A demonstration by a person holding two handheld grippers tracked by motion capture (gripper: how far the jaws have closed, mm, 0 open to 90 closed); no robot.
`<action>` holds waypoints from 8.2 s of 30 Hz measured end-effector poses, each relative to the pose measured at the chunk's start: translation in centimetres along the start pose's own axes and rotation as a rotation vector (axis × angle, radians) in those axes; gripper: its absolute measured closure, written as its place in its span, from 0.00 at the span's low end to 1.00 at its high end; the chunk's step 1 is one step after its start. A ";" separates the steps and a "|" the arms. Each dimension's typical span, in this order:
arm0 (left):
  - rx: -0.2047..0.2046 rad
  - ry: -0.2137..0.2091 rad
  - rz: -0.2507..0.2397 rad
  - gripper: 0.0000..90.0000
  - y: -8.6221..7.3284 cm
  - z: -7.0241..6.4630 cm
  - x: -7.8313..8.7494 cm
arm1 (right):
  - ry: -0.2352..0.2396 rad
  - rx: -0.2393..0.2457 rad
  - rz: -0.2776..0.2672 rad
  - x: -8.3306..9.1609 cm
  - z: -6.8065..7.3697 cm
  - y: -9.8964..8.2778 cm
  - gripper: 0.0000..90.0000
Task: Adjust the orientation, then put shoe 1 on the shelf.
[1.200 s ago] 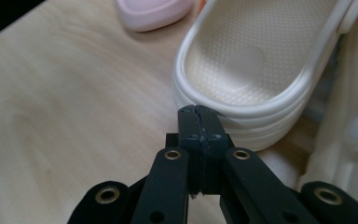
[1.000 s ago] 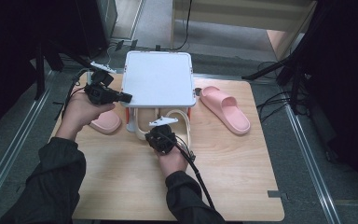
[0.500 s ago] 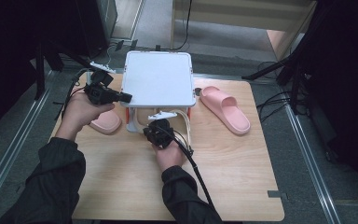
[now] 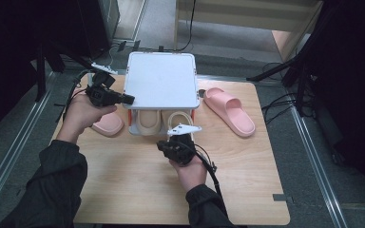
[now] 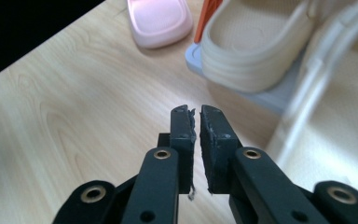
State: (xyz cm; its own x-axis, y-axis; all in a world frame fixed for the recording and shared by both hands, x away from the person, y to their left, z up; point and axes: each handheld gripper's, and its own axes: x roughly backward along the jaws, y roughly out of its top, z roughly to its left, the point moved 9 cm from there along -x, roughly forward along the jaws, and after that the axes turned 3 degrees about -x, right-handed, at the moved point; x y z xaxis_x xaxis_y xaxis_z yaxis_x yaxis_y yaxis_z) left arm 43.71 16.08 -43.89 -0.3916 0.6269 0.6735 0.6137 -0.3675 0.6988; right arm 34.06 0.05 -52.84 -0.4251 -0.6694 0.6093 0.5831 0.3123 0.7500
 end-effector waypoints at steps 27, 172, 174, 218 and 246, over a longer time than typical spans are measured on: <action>-0.002 0.005 -0.001 0.99 0.0 0.0 0.0 | -0.006 -0.050 0.113 5.1 -3.4 -7.0 0.90; 0.390 0.319 0.010 0.99 -16.4 13.7 1.5 | 0.062 0.008 0.033 7.6 -7.2 -4.4 0.53; 0.397 0.329 0.007 0.99 -16.8 13.8 2.1 | 0.069 0.012 0.037 7.4 -7.0 -4.3 0.53; 0.545 0.410 -0.061 0.55 -16.4 18.1 2.2 | -0.013 -0.032 0.026 9.3 -8.4 -5.8 0.52; 0.542 0.382 -0.112 0.93 -14.7 15.8 5.7 | -0.010 -0.033 0.020 8.8 -8.8 -5.2 0.51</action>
State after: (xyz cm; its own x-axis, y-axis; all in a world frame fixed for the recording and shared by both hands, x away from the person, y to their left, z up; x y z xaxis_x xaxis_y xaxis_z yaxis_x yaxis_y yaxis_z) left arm 43.32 35.92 -54.08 -0.6265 0.3178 0.7117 0.7739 0.1451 0.6165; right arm 33.39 -13.37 -53.65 -0.4198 -0.6567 0.6265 0.6137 0.3031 0.7290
